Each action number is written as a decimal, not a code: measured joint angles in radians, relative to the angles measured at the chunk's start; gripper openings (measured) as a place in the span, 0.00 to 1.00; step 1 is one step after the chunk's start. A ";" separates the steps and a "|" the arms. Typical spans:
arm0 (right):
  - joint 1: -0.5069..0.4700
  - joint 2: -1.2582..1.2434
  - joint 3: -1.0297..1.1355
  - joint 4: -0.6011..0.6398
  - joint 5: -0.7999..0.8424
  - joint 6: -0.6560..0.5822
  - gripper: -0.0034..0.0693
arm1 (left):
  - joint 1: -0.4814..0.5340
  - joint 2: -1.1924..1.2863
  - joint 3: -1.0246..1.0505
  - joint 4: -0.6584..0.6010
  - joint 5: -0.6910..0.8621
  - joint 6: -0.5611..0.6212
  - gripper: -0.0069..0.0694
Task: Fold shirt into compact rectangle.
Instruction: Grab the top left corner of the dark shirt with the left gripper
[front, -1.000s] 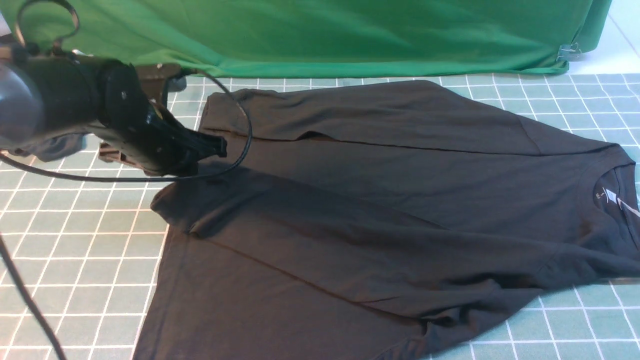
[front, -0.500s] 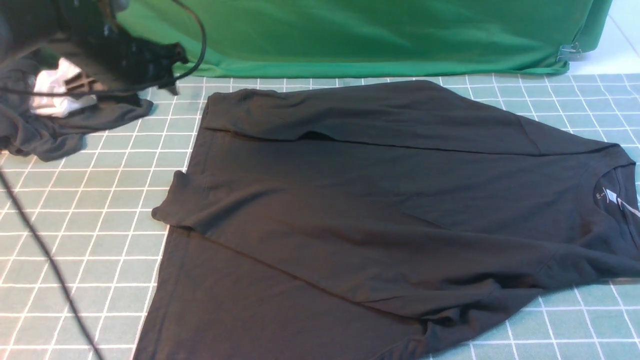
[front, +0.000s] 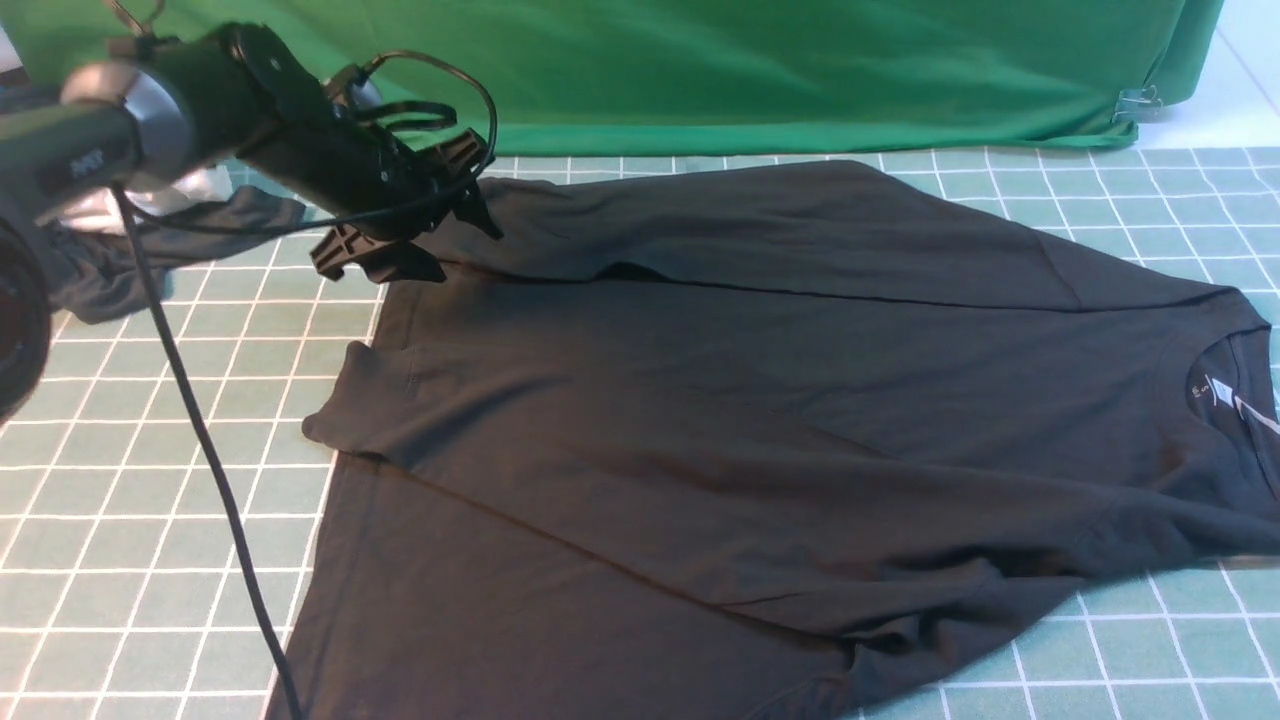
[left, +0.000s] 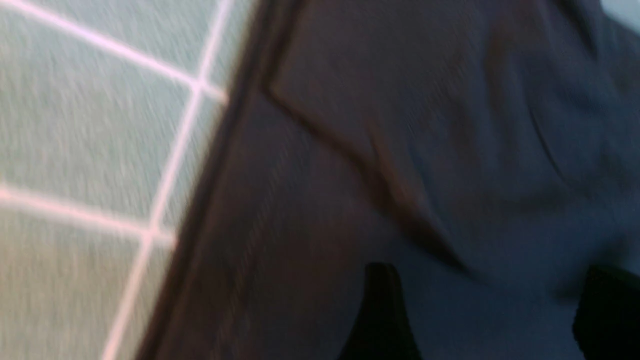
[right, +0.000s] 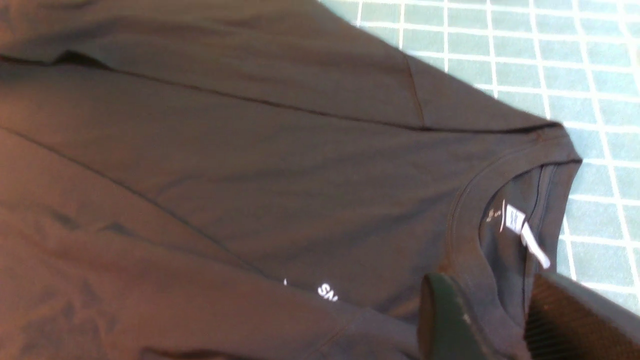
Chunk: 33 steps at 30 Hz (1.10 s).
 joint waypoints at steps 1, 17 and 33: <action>0.000 0.000 0.000 0.000 -0.001 0.000 0.37 | 0.000 0.007 0.000 -0.003 -0.022 -0.002 0.67; 0.000 0.000 0.000 0.000 -0.002 0.001 0.37 | 0.000 0.069 -0.003 -0.066 -0.164 -0.005 0.60; 0.000 0.000 0.000 0.000 -0.009 0.003 0.37 | 0.000 0.112 -0.011 -0.101 -0.273 0.053 0.19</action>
